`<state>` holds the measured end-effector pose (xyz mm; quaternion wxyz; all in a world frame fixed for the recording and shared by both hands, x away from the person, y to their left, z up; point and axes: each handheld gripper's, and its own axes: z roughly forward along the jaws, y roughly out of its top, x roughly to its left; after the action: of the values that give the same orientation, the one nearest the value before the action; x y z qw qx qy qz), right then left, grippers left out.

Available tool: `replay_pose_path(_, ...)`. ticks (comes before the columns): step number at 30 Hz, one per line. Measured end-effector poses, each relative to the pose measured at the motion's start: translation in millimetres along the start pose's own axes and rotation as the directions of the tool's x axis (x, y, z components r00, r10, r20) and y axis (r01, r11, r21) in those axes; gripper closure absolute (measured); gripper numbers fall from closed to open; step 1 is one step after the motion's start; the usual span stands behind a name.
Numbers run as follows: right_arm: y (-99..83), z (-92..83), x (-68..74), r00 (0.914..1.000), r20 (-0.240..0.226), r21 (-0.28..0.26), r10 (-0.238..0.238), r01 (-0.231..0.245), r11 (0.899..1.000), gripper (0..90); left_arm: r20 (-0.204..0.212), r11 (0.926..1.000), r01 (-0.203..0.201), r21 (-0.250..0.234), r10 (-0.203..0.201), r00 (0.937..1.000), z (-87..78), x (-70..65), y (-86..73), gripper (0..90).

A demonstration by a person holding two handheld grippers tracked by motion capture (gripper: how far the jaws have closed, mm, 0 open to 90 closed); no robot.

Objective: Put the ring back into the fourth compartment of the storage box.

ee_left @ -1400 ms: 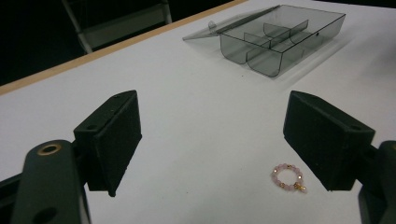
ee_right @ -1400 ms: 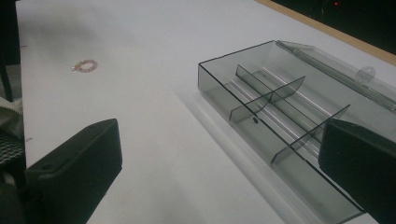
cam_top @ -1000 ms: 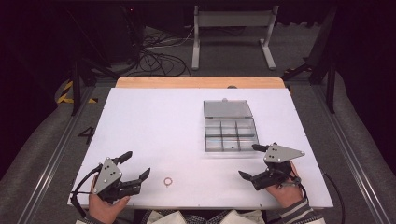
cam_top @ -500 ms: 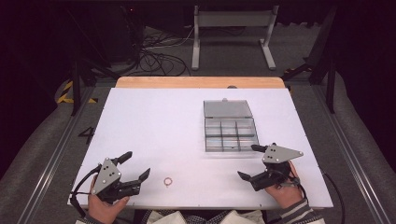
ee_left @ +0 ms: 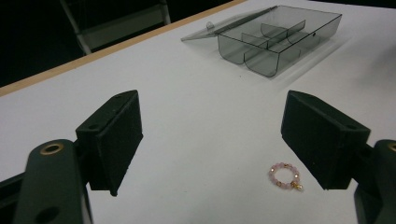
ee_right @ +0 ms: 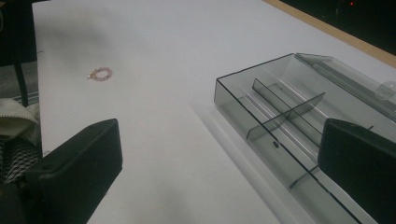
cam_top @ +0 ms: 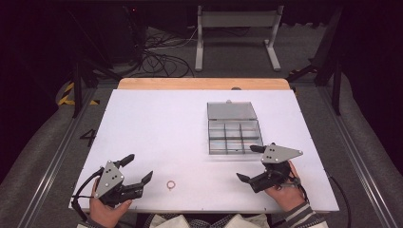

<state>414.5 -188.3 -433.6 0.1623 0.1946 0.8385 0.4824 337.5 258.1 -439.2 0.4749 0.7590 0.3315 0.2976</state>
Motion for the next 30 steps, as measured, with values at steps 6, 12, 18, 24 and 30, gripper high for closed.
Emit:
replay_pose_path(6, 9.1, 7.3, 2.5, 0.9997, -0.024, 0.002, 0.000, 0.000, 1.000, 0.4, 0.002, 1.0000, -0.006, 0.001, 0.006, 1.0000, 0.5, 0.3, 0.1, 21.2)
replay_pose_path(12, 17.5, 14.7, 5.3, 0.9990, -0.044, 0.005, -0.008, 0.008, 1.000, 0.4, 0.003, 1.0000, -0.004, 0.003, 0.004, 1.0000, 0.7, 0.2, 0.0, 21.6)
replay_pose_path(18, 25.5, 24.3, 10.1, 0.9977, -0.065, 0.013, -0.023, 0.024, 1.000, 0.4, 0.003, 0.9999, -0.010, 0.005, 0.010, 0.9999, 0.5, 0.6, 0.2, 21.7)
replay_pose_path(24, 31.6, 32.1, 13.9, 0.9965, -0.077, 0.019, -0.032, 0.034, 0.999, 0.4, 0.005, 0.9999, -0.003, 0.010, 0.003, 1.0000, 1.1, -0.2, -0.1, 22.1)
replay_pose_path(30, 37.2, 40.0, 17.5, 0.9949, -0.090, 0.024, -0.046, 0.048, 0.999, 0.4, 0.005, 0.9999, 0.000, 0.012, 0.000, 1.0000, 1.4, -0.4, -0.2, 22.3)
